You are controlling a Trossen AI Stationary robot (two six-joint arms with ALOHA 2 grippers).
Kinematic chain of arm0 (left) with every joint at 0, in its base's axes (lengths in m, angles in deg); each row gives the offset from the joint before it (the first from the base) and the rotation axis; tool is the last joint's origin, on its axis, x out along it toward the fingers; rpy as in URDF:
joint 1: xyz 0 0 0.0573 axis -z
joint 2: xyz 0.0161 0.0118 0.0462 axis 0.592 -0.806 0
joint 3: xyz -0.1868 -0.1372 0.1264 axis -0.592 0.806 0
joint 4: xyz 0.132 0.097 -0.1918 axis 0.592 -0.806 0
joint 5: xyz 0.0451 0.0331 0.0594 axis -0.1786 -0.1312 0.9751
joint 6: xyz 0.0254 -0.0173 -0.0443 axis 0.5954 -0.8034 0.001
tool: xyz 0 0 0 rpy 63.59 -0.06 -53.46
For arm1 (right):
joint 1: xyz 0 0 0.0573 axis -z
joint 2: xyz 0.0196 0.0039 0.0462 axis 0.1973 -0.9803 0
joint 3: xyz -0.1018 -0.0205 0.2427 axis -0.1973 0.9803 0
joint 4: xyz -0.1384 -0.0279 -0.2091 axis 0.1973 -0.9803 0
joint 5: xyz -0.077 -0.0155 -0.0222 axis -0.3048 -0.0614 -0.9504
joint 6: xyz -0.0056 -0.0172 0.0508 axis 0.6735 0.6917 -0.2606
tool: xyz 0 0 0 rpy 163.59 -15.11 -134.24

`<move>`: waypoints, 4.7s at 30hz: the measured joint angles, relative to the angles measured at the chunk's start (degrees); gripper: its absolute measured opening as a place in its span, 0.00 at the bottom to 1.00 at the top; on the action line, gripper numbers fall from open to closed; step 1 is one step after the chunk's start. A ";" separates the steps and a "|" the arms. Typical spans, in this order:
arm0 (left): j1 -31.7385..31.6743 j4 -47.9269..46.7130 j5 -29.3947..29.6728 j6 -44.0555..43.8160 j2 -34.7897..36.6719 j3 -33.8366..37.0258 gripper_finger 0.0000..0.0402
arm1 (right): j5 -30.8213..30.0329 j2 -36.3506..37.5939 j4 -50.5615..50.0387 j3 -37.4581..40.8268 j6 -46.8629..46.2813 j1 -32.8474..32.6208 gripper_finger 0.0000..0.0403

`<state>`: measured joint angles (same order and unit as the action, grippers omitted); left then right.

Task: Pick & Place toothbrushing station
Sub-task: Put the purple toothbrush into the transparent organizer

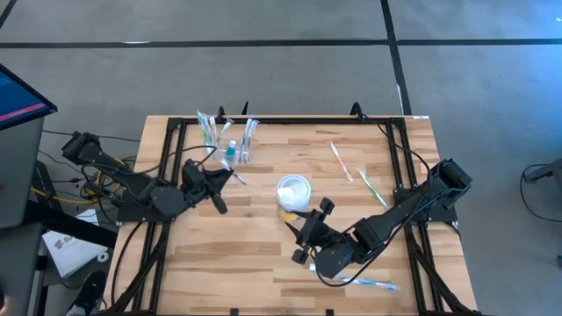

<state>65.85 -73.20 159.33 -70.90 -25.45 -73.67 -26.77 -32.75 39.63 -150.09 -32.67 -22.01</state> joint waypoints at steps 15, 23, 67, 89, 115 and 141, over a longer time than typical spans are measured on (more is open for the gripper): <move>-8.83 -7.80 -0.82 -4.15 1.08 0.00 0.01 | 2.07 -0.09 -0.47 0.00 1.53 2.19 0.38; -13.88 -9.22 -1.03 -1.43 1.23 0.02 0.01 | 3.04 -0.11 -2.23 0.01 1.53 4.32 0.39; -45.52 -20.69 -16.14 -2.78 12.36 8.09 0.01 | 2.99 -0.09 -5.07 0.58 2.86 11.72 0.37; -50.61 -10.64 -20.47 -5.46 11.68 17.99 0.02 | 3.18 -0.09 -5.07 0.67 2.93 11.83 0.37; -50.65 -4.60 -21.88 -8.88 11.68 25.29 0.11 | 3.21 -0.09 -5.00 0.73 2.95 12.20 0.35; -50.65 -3.79 -20.43 -8.42 11.67 25.29 0.36 | 3.23 -0.11 -5.00 0.73 2.95 12.18 0.36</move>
<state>15.19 -76.98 138.90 -79.32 -13.78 -48.39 -23.54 -32.85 34.63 -149.35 -29.72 -9.83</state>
